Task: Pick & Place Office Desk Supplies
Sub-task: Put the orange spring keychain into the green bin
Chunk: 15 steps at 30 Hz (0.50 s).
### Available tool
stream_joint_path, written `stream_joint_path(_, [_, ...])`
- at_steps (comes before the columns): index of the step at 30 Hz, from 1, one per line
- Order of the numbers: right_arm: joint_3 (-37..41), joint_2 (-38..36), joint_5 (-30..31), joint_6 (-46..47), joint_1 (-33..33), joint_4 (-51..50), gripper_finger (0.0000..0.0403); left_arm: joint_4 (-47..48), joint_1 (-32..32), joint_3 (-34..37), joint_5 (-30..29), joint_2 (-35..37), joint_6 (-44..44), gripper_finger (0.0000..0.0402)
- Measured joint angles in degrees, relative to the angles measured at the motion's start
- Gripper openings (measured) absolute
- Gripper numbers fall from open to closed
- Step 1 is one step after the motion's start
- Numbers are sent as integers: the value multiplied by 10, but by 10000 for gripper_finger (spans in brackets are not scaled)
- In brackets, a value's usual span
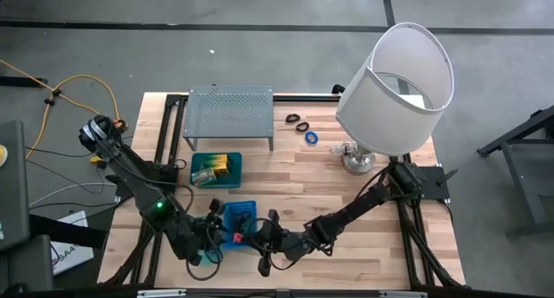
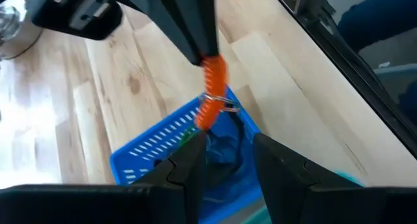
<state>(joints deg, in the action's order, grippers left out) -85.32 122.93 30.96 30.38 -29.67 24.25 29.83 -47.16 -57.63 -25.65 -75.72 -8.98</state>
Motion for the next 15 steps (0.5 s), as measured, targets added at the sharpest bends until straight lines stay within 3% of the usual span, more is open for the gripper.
stream_joint_path(15, [0, 1, 6, -37, 2, 26, 4, -8, 46, 0, 3, 0, 6, 120])
